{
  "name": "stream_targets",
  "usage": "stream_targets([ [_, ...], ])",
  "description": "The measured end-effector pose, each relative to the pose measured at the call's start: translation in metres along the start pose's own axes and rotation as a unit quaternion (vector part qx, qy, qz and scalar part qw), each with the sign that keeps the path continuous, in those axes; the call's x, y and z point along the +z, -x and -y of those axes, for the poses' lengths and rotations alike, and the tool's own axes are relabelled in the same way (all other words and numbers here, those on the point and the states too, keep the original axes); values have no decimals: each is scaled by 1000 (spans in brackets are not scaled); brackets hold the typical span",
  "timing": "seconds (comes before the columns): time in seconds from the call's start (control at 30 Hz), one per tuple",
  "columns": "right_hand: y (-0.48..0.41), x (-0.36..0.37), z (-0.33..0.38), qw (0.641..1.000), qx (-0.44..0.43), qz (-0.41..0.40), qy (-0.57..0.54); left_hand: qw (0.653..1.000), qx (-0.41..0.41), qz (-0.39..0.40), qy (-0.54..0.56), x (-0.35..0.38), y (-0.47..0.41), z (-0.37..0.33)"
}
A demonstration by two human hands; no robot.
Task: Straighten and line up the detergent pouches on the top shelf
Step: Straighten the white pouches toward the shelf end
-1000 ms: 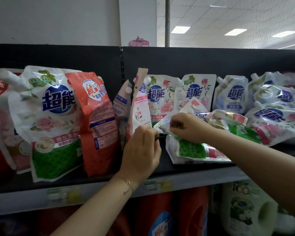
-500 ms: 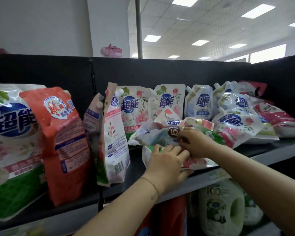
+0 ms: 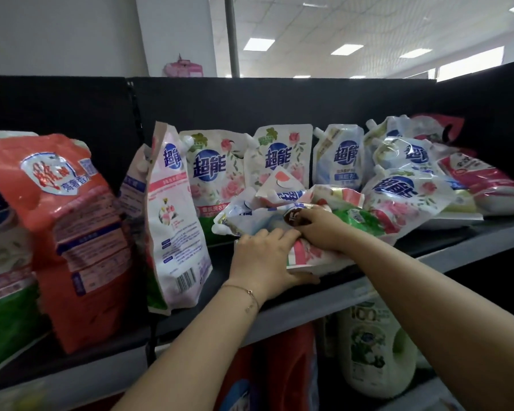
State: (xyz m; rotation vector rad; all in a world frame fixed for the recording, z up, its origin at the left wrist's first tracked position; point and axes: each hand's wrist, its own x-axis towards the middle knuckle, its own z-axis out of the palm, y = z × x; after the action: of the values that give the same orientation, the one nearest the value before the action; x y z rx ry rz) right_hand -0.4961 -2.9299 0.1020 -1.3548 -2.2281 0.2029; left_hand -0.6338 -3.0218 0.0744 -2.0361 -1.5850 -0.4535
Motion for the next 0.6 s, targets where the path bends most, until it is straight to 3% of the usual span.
stream_targets([
  [0.13,-2,-10,-1,999,1,54,0,999,4,-5,-47,-3,2,-1],
  [0.33,-6,-41,-7,989,-3,144,-45,999,-25,36,-27,-17,0,-10],
  [0.5,-11,-42,-23,983,-10,126,-135,993,-77,28,80,-12,4,-11],
  [0.6,-14,-44,-36,953,13,146,-265,978,-107,-5,178,-3,8,-8],
])
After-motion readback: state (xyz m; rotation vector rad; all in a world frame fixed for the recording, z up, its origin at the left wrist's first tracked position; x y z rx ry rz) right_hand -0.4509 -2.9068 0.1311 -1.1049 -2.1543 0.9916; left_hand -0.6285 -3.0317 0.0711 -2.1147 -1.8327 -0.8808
